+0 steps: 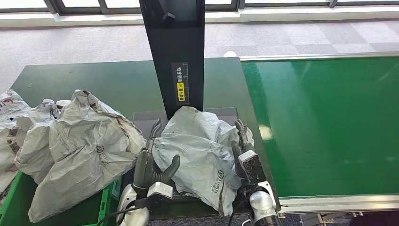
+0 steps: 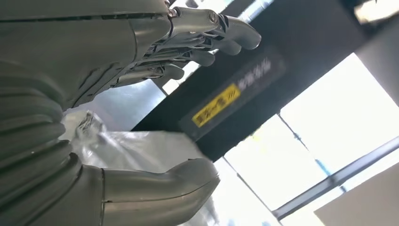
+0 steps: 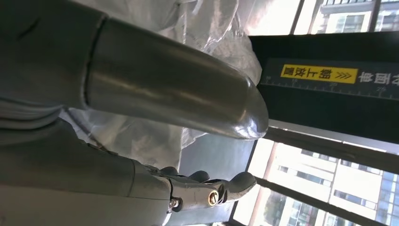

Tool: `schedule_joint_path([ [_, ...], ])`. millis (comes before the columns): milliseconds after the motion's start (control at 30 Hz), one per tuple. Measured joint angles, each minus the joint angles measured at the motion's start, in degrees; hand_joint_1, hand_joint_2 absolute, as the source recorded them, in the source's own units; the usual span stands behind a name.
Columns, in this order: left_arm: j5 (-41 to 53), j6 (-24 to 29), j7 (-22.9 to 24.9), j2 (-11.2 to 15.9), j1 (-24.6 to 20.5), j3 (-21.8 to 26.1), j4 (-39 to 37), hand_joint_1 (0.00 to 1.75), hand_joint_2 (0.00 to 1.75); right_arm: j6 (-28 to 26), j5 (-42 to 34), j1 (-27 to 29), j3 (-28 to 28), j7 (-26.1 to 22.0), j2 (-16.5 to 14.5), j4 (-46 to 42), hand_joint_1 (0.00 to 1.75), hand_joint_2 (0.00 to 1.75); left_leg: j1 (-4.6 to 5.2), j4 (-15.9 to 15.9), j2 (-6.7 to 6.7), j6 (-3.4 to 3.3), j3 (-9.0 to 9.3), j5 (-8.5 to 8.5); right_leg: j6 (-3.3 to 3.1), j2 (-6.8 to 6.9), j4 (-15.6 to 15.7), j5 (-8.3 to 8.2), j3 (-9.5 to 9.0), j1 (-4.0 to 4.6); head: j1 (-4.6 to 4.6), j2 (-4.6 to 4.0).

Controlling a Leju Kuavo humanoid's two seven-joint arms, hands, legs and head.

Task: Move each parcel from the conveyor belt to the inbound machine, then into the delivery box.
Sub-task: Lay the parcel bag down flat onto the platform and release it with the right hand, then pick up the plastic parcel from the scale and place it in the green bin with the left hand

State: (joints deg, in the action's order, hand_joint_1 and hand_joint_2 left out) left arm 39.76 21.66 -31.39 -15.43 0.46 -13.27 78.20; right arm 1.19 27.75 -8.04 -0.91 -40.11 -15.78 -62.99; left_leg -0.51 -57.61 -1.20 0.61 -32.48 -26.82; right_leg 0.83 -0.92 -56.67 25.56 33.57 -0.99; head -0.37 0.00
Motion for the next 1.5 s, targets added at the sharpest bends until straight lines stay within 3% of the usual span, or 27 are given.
schedule_joint_path([
  [133,11.9,1.2,5.6,0.2,-1.1,-2.4,-4.0,0.0,1.75,0.7,-0.9,-0.3,-0.8,0.0,0.1,-0.2,0.0,0.0,0.0,0.0,0.02,0.0,0.0,0.0,0.0,-0.02,0.0,0.0,0.0,0.0,0.0,0.0],
  [500,18.8,1.1,10.2,0.3,-2.4,-4.5,-8.8,0.0,1.75,1.0,-2.9,-0.3,-1.8,0.0,0.6,-1.6,0.0,0.0,0.0,0.0,0.06,0.0,0.01,0.0,0.0,-0.05,0.0,-0.01,0.02,0.0,0.0,0.0],
  [633,21.4,0.3,11.0,0.3,-2.8,-4.6,-10.0,0.0,1.75,-1.1,-8.4,0.5,-3.2,0.0,1.1,-5.0,0.0,0.0,0.01,0.0,0.06,0.0,0.01,0.0,0.01,-0.05,0.0,-0.01,0.03,-0.01,0.0,0.0],
  [733,24.9,-1.1,12.1,0.3,-3.4,-4.7,-11.3,0.0,1.75,-8.9,-12.2,1.8,-5.8,-0.1,2.5,-11.9,0.0,0.0,0.03,0.0,0.07,0.0,0.02,0.0,0.01,-0.07,0.0,-0.01,0.03,-0.02,0.0,0.0],
  [800,27.9,-2.2,13.5,0.3,-4.1,-4.8,-12.8,0.0,1.75,-19.6,-10.9,3.2,-7.9,-0.1,3.6,-18.1,0.0,0.0,0.04,0.0,0.06,0.0,0.02,-0.01,0.01,-0.07,0.0,-0.01,0.03,-0.03,0.0,0.0],
  [900,32.6,-3.0,16.5,0.1,-5.4,-4.8,-15.8,0.0,1.75,-36.3,-2.6,5.8,-11.3,-0.2,4.7,-27.9,0.0,0.0,0.04,0.0,0.07,0.01,0.01,-0.03,0.01,-0.06,0.0,-0.01,0.04,-0.03,0.0,0.0],
  [967,34.6,-2.8,18.0,-0.1,-6.4,-4.8,-17.7,0.0,1.75,-40.4,4.9,7.6,-12.4,-0.2,4.3,-34.5,0.0,0.0,0.04,0.0,0.07,0.04,0.01,-0.06,0.01,-0.07,0.0,0.0,0.05,-0.02,0.0,0.0],
  [1033,35.5,-2.6,18.8,-0.2,-7.2,-4.8,-19.2,0.03,1.75,-40.9,10.4,9.0,-12.8,-0.1,3.4,-40.0,0.0,0.0,0.03,0.0,0.08,0.06,0.03,-0.07,0.0,-0.07,0.0,0.01,0.04,0.01,0.0,0.0],
  [1167,37.7,-2.6,20.8,-0.6,-9.1,-4.8,-21.8,1.71,1.75,-41.1,19.7,10.6,-12.8,-0.1,1.3,-49.7,0.0,0.0,0.02,0.0,0.08,0.06,0.05,-0.06,-0.02,-0.06,0.0,0.02,0.01,0.0,-0.01,0.0],
  [1267,40.1,-2.5,23.1,-0.9,-11.0,-4.8,-24.5,1.75,1.75,-41.2,25.8,11.0,-12.8,-0.1,1.0,-57.6,0.0,0.0,0.03,0.0,0.06,0.05,0.07,-0.06,-0.01,-0.05,0.0,0.01,-0.06,-0.02,-0.01,0.0],
  [1500,42.9,-1.9,26.6,-1.8,-15.1,-4.8,-31.1,1.75,1.75,-41.2,26.6,10.1,-12.8,0.1,0.9,-65.3,0.0,0.0,0.04,0.0,0.04,0.0,0.15,-0.05,0.03,0.0,0.0,-0.01,-0.25,-0.04,-0.02,0.0],
])
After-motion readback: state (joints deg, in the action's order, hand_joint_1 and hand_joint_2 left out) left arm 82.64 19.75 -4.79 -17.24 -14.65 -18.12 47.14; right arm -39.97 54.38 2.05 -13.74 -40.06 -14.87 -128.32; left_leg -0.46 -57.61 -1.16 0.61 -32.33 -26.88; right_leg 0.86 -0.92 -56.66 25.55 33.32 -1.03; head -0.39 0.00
